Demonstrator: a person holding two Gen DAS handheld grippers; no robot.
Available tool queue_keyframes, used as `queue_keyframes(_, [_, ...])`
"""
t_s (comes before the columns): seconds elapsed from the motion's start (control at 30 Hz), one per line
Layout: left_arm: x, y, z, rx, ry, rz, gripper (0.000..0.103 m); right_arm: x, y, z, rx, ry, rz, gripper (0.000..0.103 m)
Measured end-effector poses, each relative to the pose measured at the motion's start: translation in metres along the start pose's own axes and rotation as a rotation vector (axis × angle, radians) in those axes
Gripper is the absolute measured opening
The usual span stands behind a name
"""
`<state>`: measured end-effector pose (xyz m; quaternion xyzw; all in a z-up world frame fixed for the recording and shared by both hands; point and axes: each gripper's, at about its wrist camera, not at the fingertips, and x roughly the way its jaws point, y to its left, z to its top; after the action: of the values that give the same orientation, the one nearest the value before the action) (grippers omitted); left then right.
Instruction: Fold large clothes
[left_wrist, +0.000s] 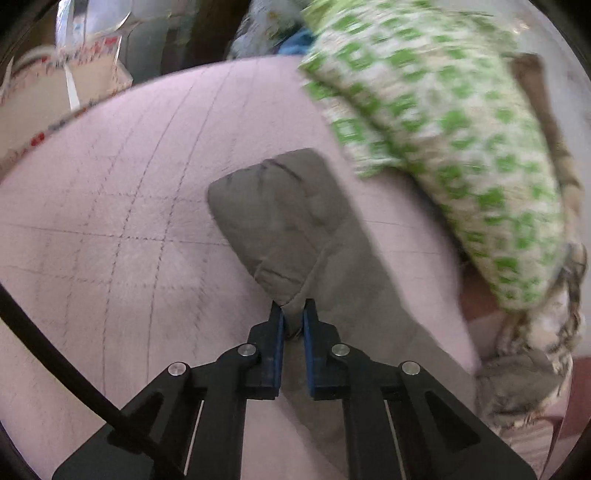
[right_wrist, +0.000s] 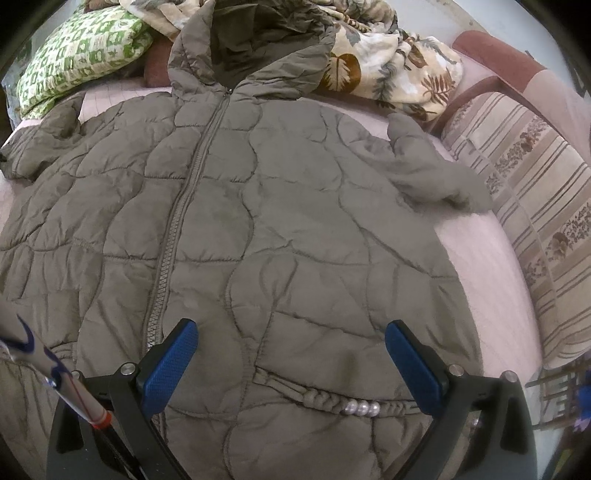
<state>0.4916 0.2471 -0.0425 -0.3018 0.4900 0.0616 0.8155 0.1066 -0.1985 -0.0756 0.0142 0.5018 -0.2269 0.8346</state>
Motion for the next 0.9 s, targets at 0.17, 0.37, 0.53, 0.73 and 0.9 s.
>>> queue_keyframes(0.17, [-0.073,-0.072,-0.035,0.154,-0.039,-0.098,0.008,-0.017,-0.014,-0.007,0.028,-0.04,0.035,0.102])
queue_keyframes(0.37, [-0.128,-0.175,-0.133,0.369,-0.002,-0.27,0.008,-0.04,-0.042,-0.021,0.089,-0.083,0.07,0.102])
queue_keyframes(0.53, [-0.123,-0.229,-0.227,0.506,0.091,-0.331,0.008,-0.052,-0.072,-0.036,0.141,-0.097,0.075,0.102])
queue_keyframes(0.73, [-0.074,-0.253,-0.337,0.625,0.15,-0.2,0.022,-0.058,-0.11,-0.053,0.218,-0.09,0.072,0.102])
queue_keyframes(0.9, [-0.074,-0.232,-0.394,0.685,0.178,-0.148,0.039,-0.061,-0.136,-0.066,0.27,-0.083,0.074,0.102])
